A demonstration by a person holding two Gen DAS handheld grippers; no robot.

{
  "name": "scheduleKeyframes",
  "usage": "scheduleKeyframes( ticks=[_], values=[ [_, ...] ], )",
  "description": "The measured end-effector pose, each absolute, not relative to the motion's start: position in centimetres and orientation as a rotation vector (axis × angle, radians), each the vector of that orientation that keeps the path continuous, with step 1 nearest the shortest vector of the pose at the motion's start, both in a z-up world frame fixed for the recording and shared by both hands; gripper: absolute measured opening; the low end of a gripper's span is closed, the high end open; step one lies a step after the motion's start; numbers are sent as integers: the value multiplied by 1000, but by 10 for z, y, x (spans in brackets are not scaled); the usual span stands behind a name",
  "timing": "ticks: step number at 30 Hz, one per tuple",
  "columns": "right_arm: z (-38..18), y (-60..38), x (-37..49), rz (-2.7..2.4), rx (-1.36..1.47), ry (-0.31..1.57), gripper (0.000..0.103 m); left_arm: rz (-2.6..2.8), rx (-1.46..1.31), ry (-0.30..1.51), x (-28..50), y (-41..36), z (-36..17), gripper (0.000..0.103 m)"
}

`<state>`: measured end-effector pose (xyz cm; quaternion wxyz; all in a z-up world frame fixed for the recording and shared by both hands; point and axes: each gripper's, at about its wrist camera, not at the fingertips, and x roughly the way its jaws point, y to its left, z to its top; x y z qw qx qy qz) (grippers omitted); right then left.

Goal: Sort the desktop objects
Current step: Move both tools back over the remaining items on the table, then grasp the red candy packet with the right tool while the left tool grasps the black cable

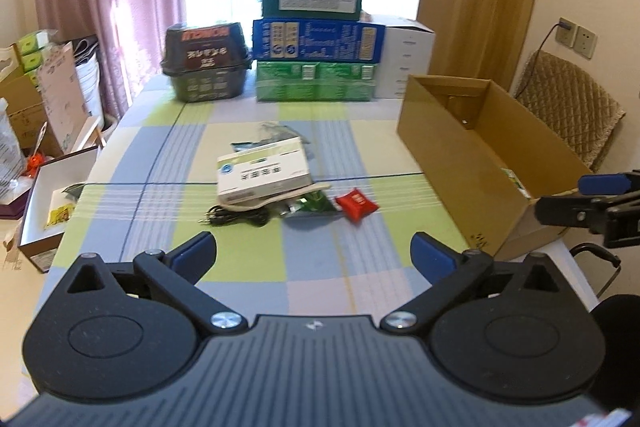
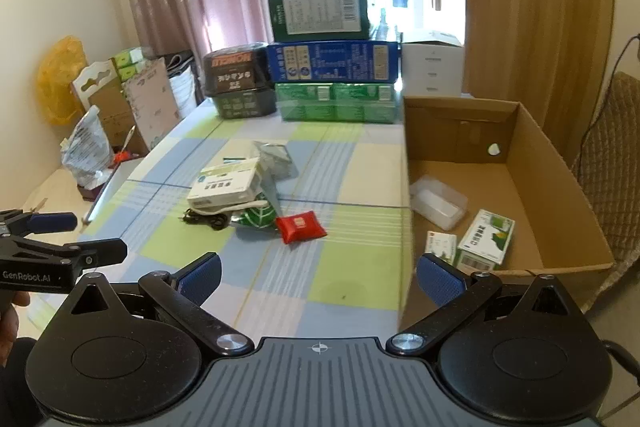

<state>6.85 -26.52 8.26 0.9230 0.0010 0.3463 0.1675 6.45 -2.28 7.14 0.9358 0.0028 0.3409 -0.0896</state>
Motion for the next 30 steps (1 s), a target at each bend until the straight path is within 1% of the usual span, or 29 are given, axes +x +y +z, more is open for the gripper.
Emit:
scheduleKeyframes(
  ticks=[16,24,30],
  values=[
    [60,-225,80,421,-70,740,101,-156,49,729,75,17,53,101],
    [36,-211,100,440,-86,770,101,-184,79,762,95,32,35,101],
    [15,-201,124,449,-113,785,101,-226,161,787,120,41,16,101]
  ],
)
